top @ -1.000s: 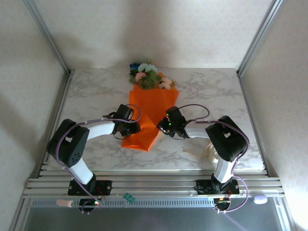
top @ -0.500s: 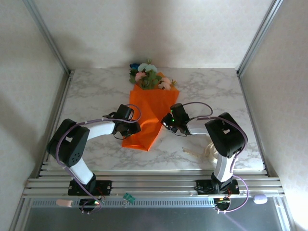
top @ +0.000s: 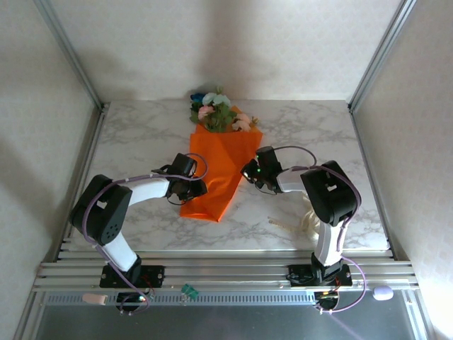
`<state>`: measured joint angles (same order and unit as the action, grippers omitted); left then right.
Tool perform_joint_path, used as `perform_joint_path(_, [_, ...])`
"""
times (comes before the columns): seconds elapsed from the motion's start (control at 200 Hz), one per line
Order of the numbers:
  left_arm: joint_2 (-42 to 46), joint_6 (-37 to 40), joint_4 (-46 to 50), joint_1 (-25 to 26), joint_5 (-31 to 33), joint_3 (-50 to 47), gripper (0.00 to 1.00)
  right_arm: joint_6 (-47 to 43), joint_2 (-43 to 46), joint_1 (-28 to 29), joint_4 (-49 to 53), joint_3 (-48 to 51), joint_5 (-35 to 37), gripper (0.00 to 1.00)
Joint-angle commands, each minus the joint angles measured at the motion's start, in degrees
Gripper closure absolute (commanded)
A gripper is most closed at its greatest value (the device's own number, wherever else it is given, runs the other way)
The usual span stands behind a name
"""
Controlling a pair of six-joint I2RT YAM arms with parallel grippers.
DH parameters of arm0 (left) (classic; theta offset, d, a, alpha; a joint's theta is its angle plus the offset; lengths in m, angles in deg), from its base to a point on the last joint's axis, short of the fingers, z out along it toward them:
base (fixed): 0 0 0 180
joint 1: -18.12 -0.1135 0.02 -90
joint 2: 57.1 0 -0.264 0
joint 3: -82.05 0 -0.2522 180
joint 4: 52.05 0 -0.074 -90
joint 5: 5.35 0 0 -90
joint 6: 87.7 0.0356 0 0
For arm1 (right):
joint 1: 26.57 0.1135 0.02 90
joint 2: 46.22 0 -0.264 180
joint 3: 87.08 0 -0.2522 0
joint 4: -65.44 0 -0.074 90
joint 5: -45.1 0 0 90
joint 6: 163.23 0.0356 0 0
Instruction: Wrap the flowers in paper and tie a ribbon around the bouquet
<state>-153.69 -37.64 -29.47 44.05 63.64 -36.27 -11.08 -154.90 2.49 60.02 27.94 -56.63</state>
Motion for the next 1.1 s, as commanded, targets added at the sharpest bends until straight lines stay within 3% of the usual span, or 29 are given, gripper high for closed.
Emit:
perform_joint_path(0.0, [-2.5,1.4,4.6,0.5,2.1,-0.5,0.75,-1.0,-0.4,-0.6,-2.0,-1.2,1.1,1.00])
perform_joint_path(0.045, [-2.5,1.5,4.7,0.5,2.2,-0.4,0.75,-1.0,-0.1,-0.8,-2.4,-1.2,0.9,0.99])
perform_joint_path(0.145, [-2.5,1.5,4.8,0.5,2.3,-0.5,0.75,-1.2,0.2,-1.1,-1.9,-1.6,1.7,0.67])
perform_joint_path(0.23, [-2.4,1.6,4.9,0.5,2.1,-0.4,0.75,-0.8,-0.6,-2.1,-2.2,-2.3,1.6,0.63])
perform_joint_path(0.355, [-2.4,1.8,5.1,0.5,2.1,-0.5,0.76,-0.8,-2.5,-3.7,-1.9,-4.2,0.9,0.69])
perform_joint_path(0.445, [-2.6,1.8,5.1,0.5,2.3,-0.5,0.76,-1.4,-3.7,-4.4,-1.0,-6.2,0.1,1.00])
perform_joint_path(0.591, [-2.7,1.9,5.1,0.5,2.3,-0.4,0.76,-1.7,-3.4,-4.9,-0.8,-6.6,0.3,1.00])
perform_joint_path(0.676, [-2.8,1.9,5.0,0.6,2.3,-0.3,0.76,-1.5,-3.8,-5.2,-0.9,-7.2,0.5,0.68])
perform_joint_path(0.766, [-2.7,2.0,5.2,0.5,2.2,-0.2,0.76,-1.5,-5.0,-5.5,-0.1,-8.8,0.5,0.62])
perform_joint_path(0.896, [-2.7,2.2,5.5,0.5,2.3,-0.2,0.76,-1.0,-6.7,-6.2,0.1,-10.5,0.8,0.70])
perform_joint_path(0.981, [-2.7,2.2,5.5,0.5,2.3,-0.4,0.76,-0.4,-7.6,-6.9,-0.5,-11.1,0.6,1.00])
perform_joint_path(1.096, [-2.8,2.2,5.4,0.6,2.3,-0.5,0.76,-0.8,-7.1,-7.4,-0.6,-11.4,1.0,1.00])
